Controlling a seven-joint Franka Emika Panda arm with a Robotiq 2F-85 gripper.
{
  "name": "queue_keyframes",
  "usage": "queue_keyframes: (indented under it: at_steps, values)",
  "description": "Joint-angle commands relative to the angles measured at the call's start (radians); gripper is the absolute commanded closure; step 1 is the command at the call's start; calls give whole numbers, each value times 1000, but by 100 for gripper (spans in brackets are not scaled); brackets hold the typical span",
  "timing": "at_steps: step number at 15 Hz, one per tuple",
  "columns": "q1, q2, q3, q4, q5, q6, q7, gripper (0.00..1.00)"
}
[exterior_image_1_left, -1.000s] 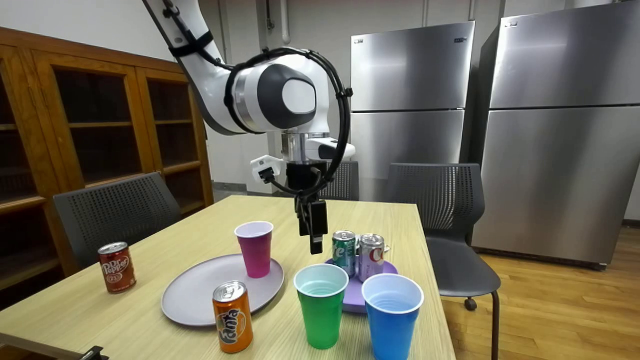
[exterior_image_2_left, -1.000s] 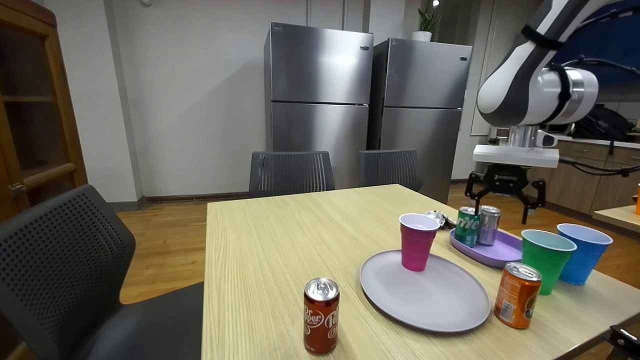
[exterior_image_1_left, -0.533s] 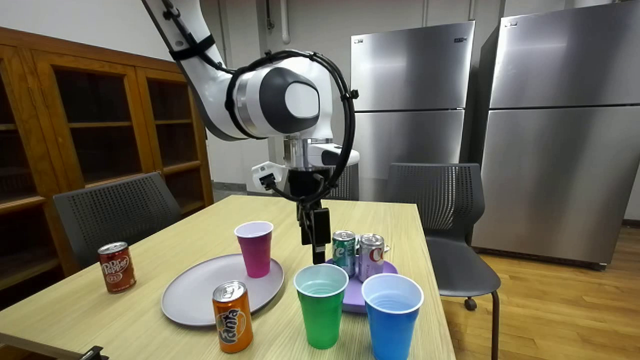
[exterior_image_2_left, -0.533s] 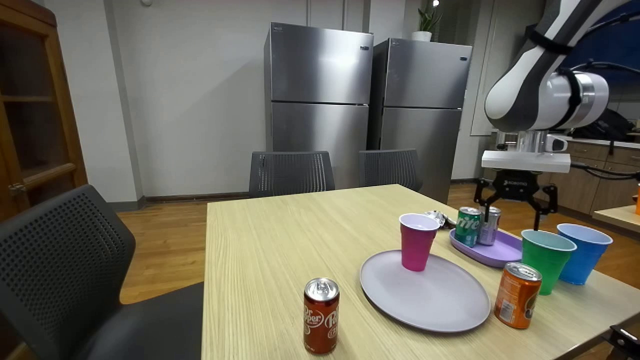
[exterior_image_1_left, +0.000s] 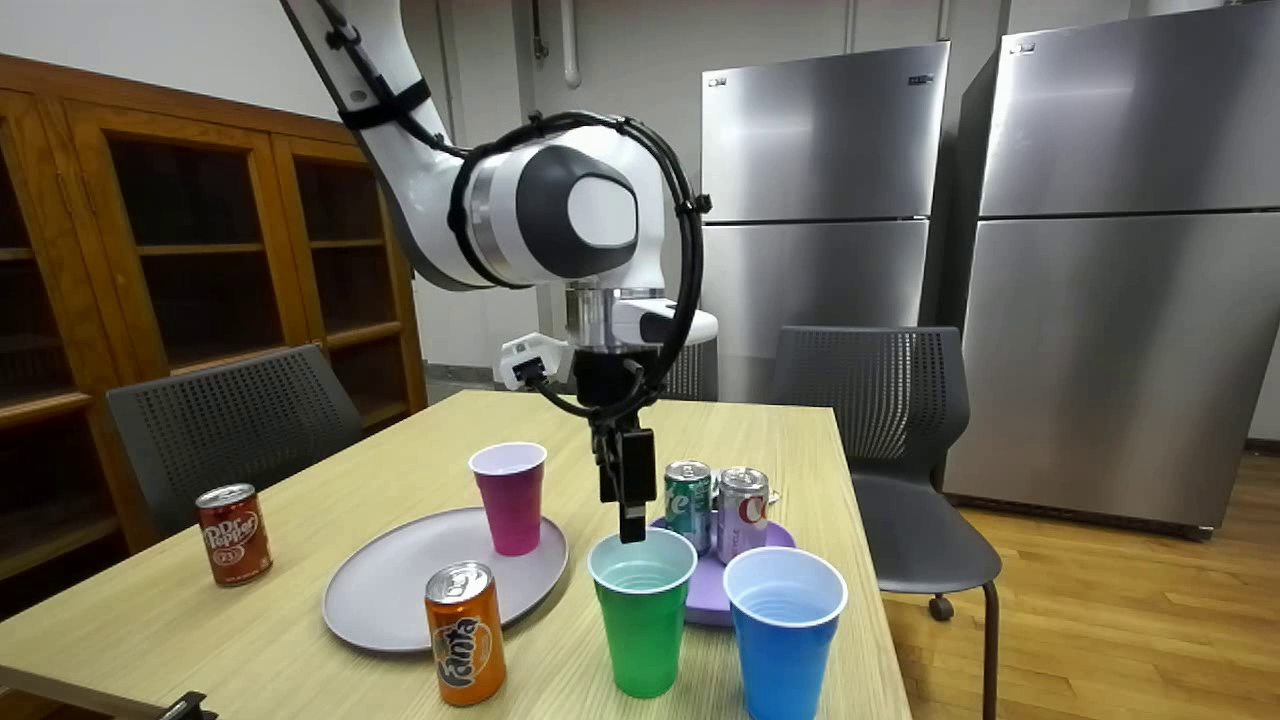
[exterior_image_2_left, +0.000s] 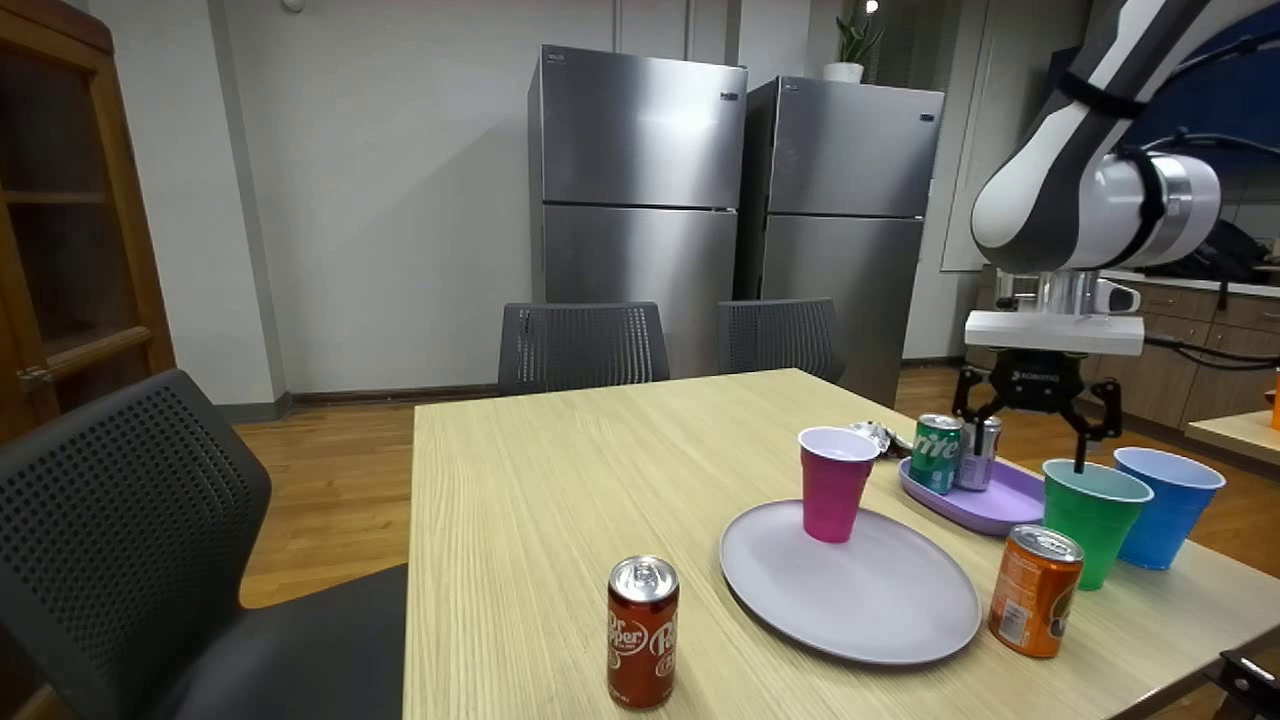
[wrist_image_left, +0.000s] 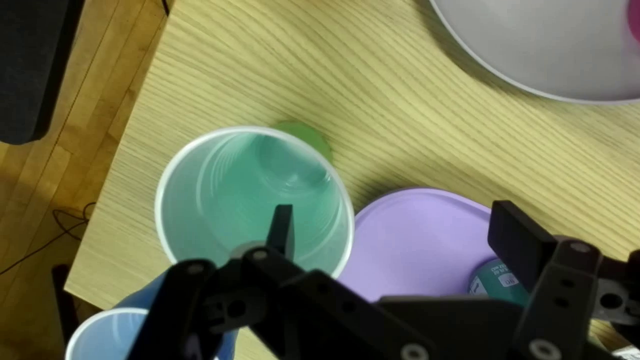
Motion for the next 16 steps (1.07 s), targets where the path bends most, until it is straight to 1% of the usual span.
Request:
queue_keyframes:
  at_steps: [1,5,6,7,8,9,15,16]
  values:
    - [-17,23,11,2,16,14,30,0]
    - [-19,52,13,14,43,25,31,0]
    - [-17,55,11,16,46,29,32,25]
    - [-16,56,9,16,45,31,33,28]
    - [-15,54,5,15,42,33,35,34]
    - [-14,51,0,13,37,34,39,44]
    - [-8,34,-34,4,-3,28,67,88]
    - [-7,30,-40,2,-10,27,72,97]
